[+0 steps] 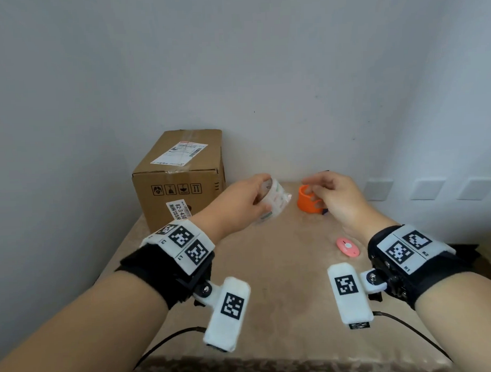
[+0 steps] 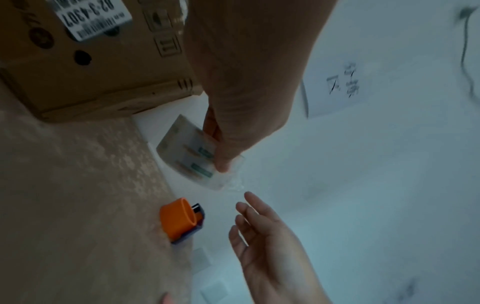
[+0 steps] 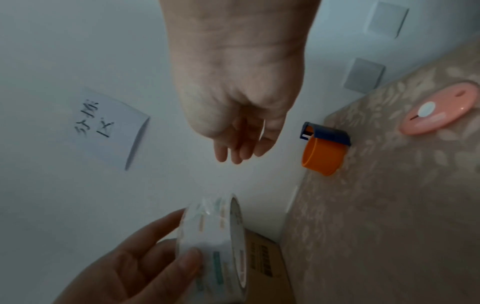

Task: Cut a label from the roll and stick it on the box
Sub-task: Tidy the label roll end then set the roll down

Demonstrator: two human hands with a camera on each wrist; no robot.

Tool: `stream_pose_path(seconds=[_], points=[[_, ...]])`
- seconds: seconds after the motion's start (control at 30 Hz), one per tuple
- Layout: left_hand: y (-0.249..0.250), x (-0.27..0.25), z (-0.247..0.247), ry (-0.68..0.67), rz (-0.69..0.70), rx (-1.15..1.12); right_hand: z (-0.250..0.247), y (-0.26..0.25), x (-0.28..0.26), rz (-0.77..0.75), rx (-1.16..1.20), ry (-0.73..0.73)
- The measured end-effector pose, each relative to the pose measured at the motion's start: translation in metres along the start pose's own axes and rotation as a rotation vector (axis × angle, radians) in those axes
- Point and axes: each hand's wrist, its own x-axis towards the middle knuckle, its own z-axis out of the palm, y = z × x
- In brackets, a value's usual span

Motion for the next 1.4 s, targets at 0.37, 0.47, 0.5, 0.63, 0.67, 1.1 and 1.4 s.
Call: stream_pose_path(seconds=[0.37,0.47,0.5,0.63,0.67,1.1,1.4], points=[[-0.057,0.075,0.056,-0.033,-0.109,0.491,0.000,0.050,0.056,0.057,-0.361,0.034],[-0.068,0.082,0.069,-0.021,-0.118,0.532,0.001,0.059,0.063,0.032,-0.512,0.006],[-0.071,0.083,0.073,-0.028,-0.122,0.549,0.001,0.062,0.065,0.028,-0.550,-0.008],[-0.088,0.086,0.085,-0.063,-0.173,0.503,0.002,0.075,0.072,0.065,-0.603,-0.072],[-0.091,0.086,0.087,-0.044,-0.175,0.484,0.001,0.077,0.072,0.073,-0.619,-0.080],[-0.054,0.048,0.089,0.005,-0.108,0.346,-0.043,0.070,0.035,0.097,-0.923,-0.220],[-0.036,0.024,0.101,-0.043,-0.134,0.361,-0.050,0.098,-0.022,0.230,-0.954,-0.173]])
